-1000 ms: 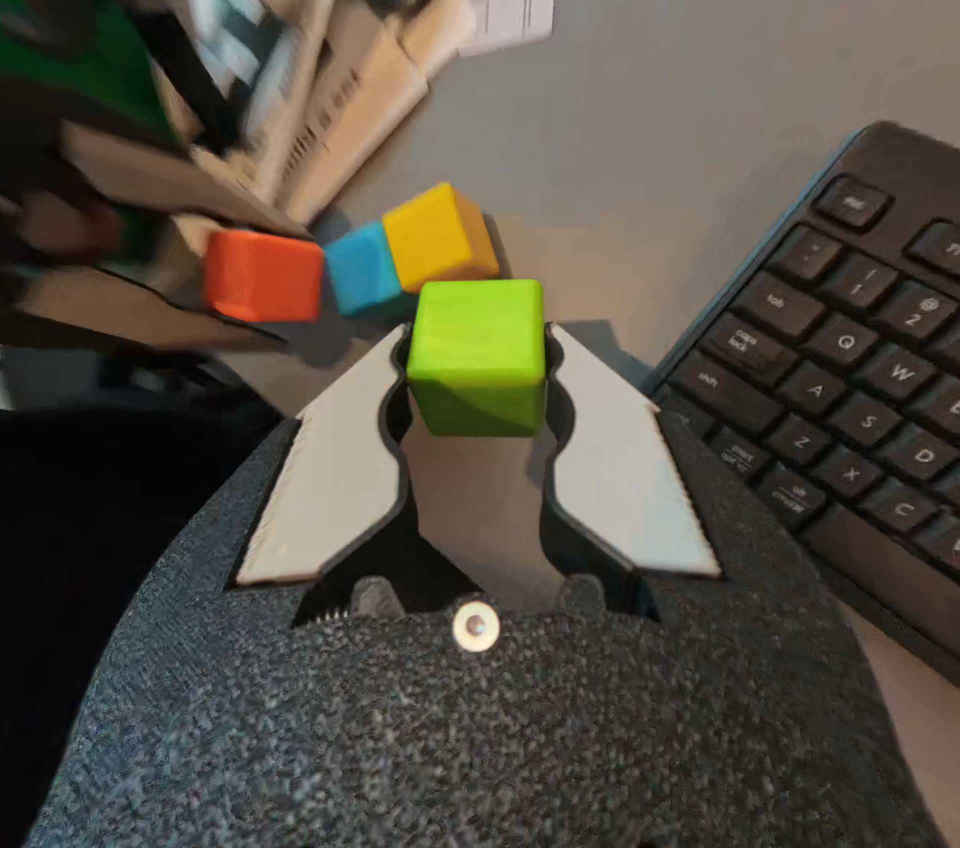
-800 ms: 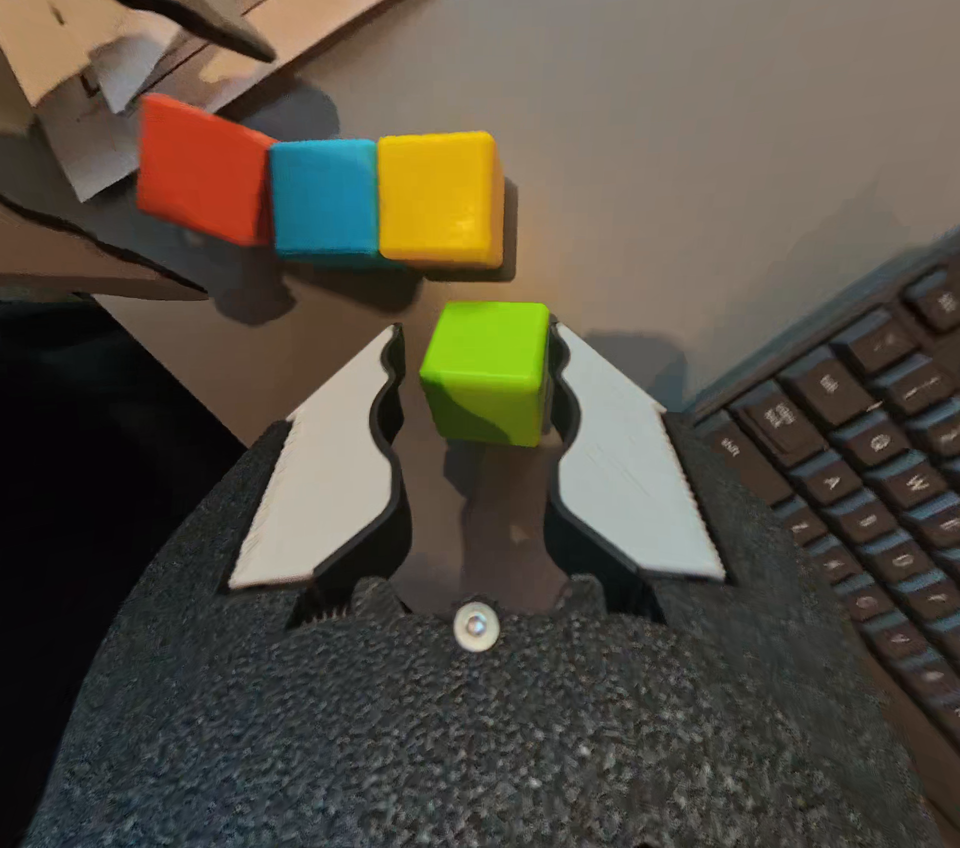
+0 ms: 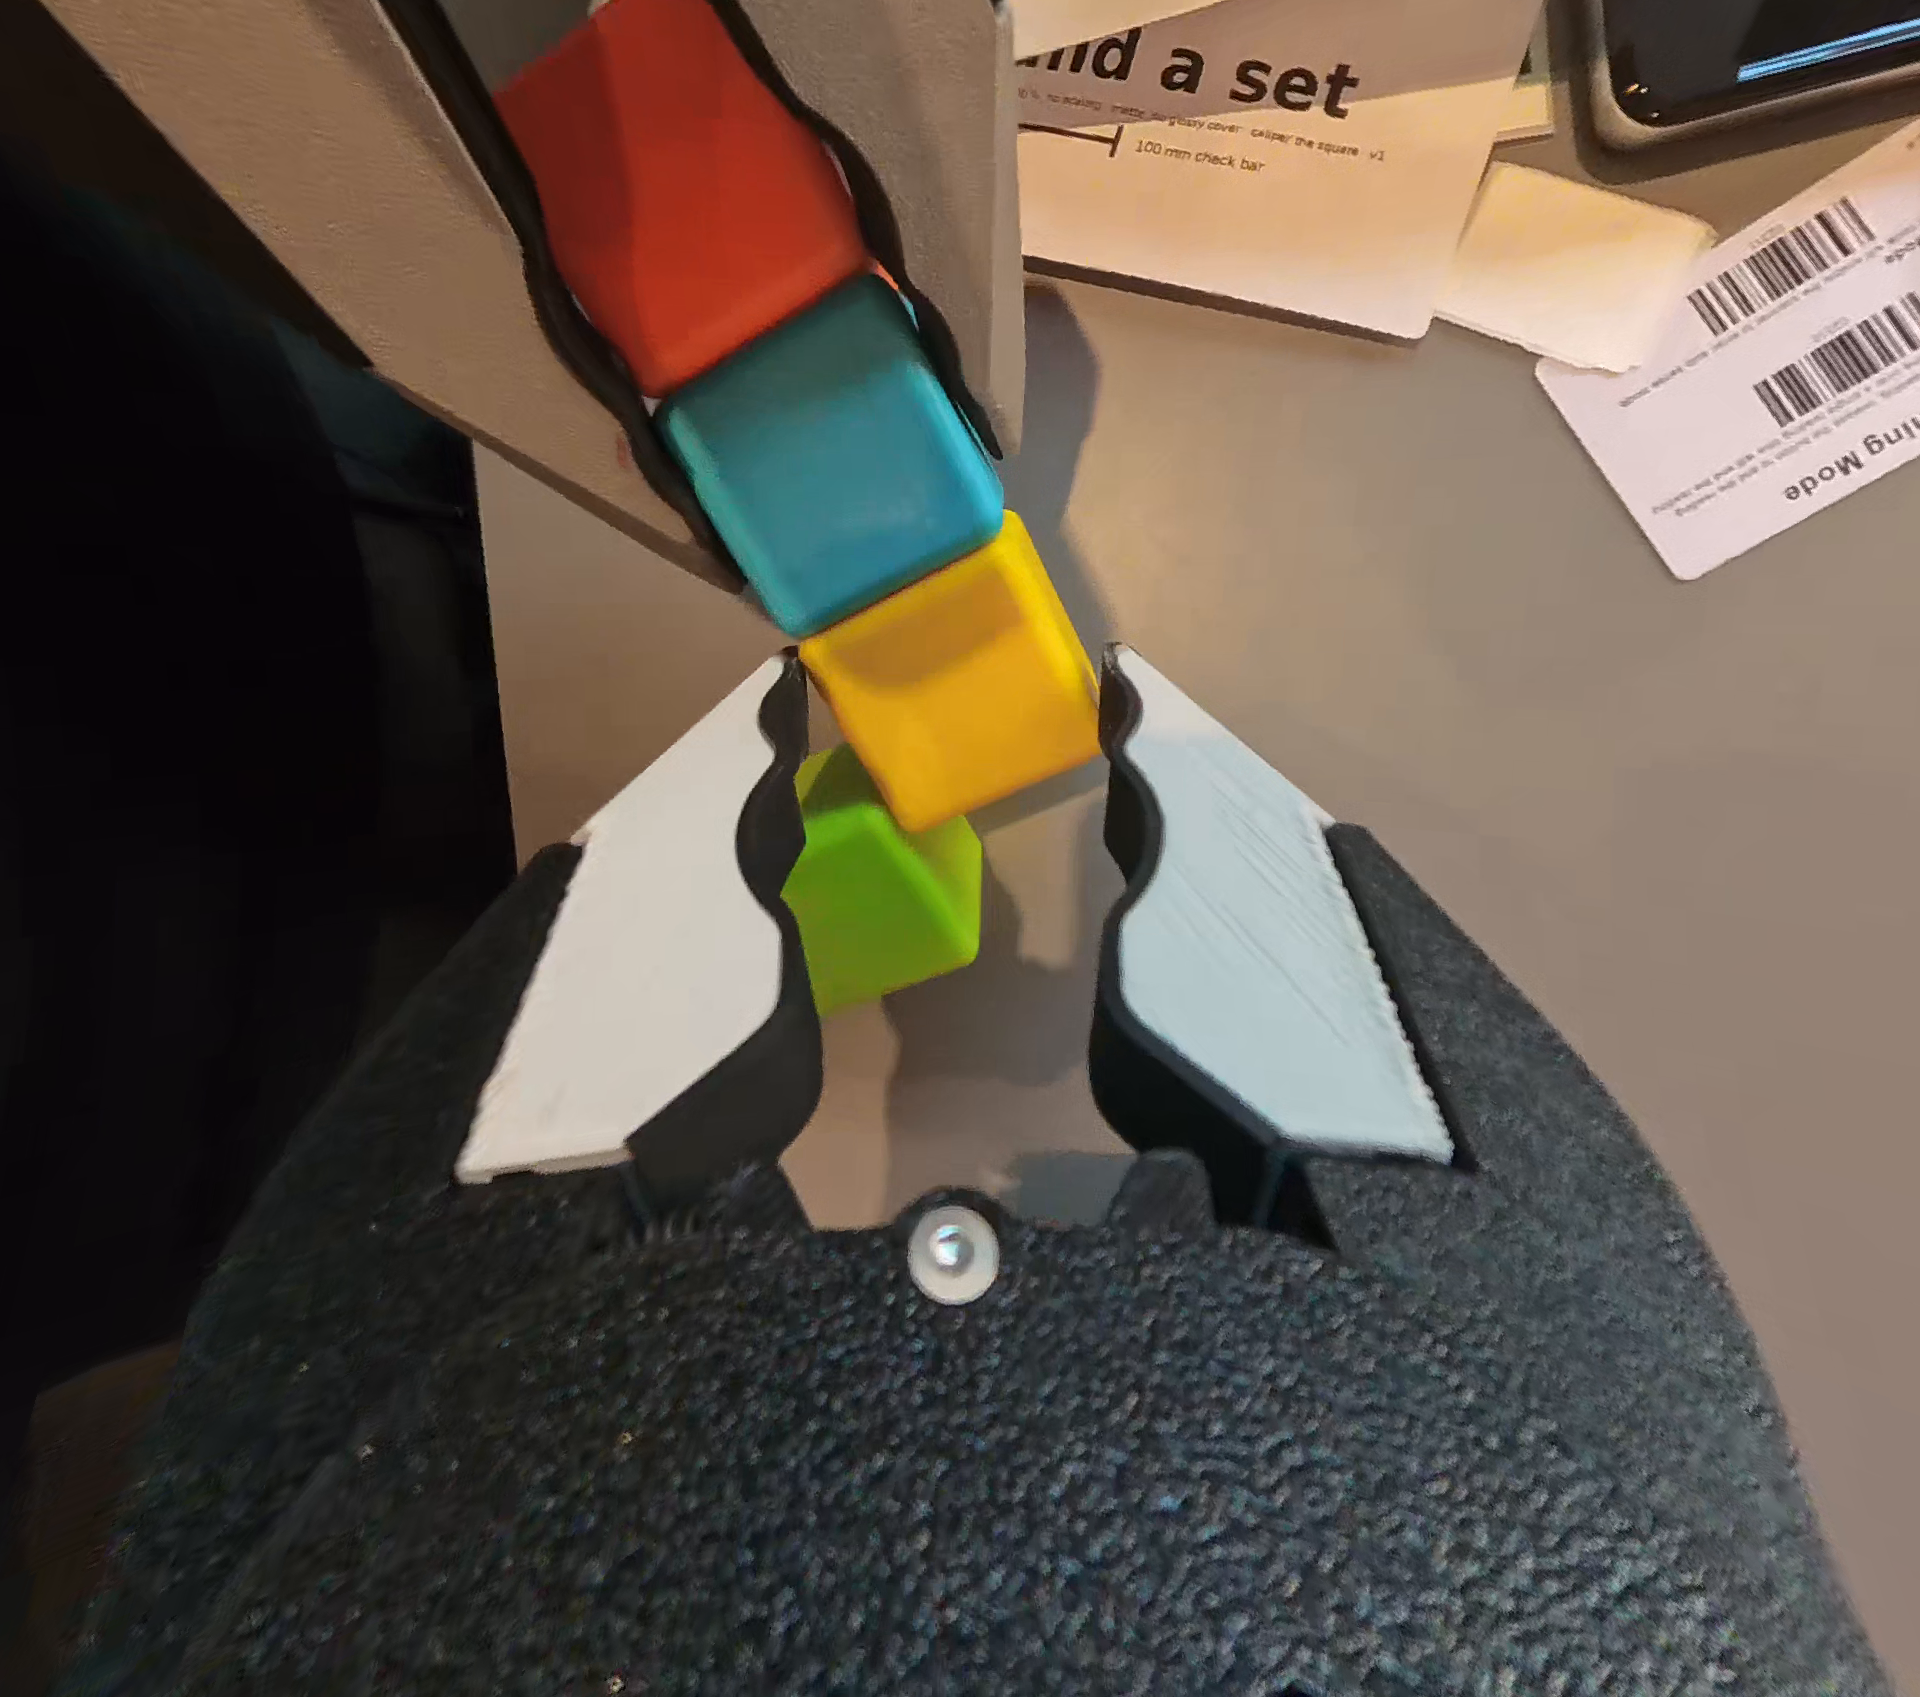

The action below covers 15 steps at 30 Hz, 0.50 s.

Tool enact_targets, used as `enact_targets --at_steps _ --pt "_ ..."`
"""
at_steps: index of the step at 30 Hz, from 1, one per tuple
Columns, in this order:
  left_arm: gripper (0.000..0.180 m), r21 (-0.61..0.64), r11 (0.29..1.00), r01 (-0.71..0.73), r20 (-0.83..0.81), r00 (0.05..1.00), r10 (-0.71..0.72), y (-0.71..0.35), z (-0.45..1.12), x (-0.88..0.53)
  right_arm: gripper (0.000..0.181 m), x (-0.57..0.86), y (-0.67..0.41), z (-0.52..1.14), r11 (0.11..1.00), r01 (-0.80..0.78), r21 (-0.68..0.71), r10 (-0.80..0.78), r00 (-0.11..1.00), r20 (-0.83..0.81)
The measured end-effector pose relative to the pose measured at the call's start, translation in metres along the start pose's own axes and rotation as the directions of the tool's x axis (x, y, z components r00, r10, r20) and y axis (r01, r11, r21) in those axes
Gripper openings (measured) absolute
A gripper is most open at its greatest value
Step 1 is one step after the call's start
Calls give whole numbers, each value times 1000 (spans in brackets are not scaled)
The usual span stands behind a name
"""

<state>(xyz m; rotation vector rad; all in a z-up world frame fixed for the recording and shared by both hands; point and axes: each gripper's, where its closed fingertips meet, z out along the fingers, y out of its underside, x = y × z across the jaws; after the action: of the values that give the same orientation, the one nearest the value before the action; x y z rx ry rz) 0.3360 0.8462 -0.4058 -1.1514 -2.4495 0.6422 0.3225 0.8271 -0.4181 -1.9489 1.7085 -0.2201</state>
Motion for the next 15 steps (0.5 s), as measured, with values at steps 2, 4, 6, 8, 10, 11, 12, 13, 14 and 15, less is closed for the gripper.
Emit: enact_targets --at_steps 2,4,6,8,10,11,12,13,14,15 --pt "48 17 1000 -14 18 1000 13 -4 -3 -1 58 1 -2 1 1000 1 12 0 1000 -19" --pt "48 56 998 -1 38 999 -1 -12 -12 -3 55 12 -2 -1 1000 -13 10 14 993 -120" --pt "48 75 996 52 82 995 -58 -14 -22 -12 53 27 10 -6 999 -48 -4 45 971 -233" --pt "48 87 991 97 80 991 -104 -12 -26 -15 53 25 15 -9 986 -158 62 167 968 -190" --pt "48 127 987 103 27 994 -107 -17 -30 -5 53 22 19 -11 968 -234 92 246 955 -163" --pt "48 170 982 78 9 997 -81 -23 -33 0 53 21 19 -13 964 -242 106 257 954 -158" --pt "48 199 979 49 15 998 -53 -27 -36 2 53 19 14 -18 957 -252 145 272 951 -147" --pt "48 205 979 16 39 999 -24 -28 -37 3 53 17 5 -26 936 -286 204 312 944 -108" --pt "48 213 977 -26 68 998 12 -28 -39 2 52 14 -5 -35 899 -347 266 370 928 -40" --pt "48 238 969 -71 94 994 50 -31 -43 3 55 12 -15 -45 845 -423 327 435 900 40"
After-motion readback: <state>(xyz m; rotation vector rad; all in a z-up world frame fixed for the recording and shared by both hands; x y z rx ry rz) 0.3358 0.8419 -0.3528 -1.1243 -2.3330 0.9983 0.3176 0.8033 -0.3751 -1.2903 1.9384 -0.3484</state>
